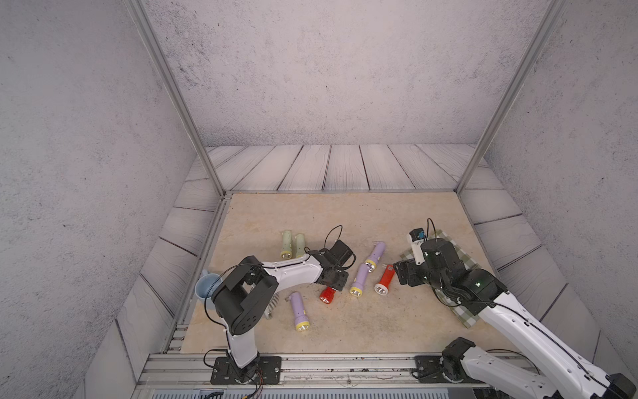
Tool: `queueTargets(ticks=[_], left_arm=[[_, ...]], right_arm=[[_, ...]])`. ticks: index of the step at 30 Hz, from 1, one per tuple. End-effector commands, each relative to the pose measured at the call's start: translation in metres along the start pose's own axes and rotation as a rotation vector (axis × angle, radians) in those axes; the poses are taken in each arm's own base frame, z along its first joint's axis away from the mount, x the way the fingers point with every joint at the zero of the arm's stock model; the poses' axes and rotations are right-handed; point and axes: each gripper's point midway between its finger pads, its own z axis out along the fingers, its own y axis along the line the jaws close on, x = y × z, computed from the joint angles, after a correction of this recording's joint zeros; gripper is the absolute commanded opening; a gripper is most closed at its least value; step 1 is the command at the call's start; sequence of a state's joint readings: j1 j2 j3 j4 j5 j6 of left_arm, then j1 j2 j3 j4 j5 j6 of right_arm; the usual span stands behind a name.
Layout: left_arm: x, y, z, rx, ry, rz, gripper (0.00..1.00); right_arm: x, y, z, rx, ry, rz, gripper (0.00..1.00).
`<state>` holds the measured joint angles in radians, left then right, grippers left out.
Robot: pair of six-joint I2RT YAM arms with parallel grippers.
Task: Close the plug at the bottom of the flashlight
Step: Pick up the flashlight from the center of the board, then close the plug of the flashlight.
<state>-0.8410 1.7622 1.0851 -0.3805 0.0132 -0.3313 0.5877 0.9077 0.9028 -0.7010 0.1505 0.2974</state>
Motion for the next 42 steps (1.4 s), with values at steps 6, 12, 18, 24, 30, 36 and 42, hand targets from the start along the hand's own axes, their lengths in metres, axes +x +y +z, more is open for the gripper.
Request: queueTargets(ticks=[6,12,18,24,30,36,42], left_arm=[[-0.077,-0.038,-0.095,0.181,-0.421,0.162,0.08],[-0.082,-0.057,-0.139,0.31,-0.588,0.259,0.02],[-0.061,-0.082,-0.159,0.462,-0.661,0.431,0.0],[-0.045,-0.093,-0.187,0.535,-0.752,0.565,0.0],[-0.043,-0.093,-0.212,0.561,-0.827,0.631,0.0],[-0.052,-0.087,-0.242,0.728,-0.864,0.66,0.0],[-0.063,-0.072,-0.263,0.802,-0.889,0.661,0.0]], right_arm=[[-0.018,0.008,-0.011,-0.05,-0.044,0.001,0.85],[-0.026,0.011,-0.02,-0.073,-0.08,-0.016,0.85],[-0.041,0.012,-0.03,-0.072,-0.119,-0.042,0.82],[-0.057,0.037,-0.04,-0.205,-0.169,-0.089,0.75],[-0.064,0.073,-0.051,-0.42,-0.211,-0.131,0.74],[-0.075,0.095,-0.072,-0.562,-0.298,-0.168,0.73],[-0.093,0.108,-0.087,-0.635,-0.376,-0.209,0.71]])
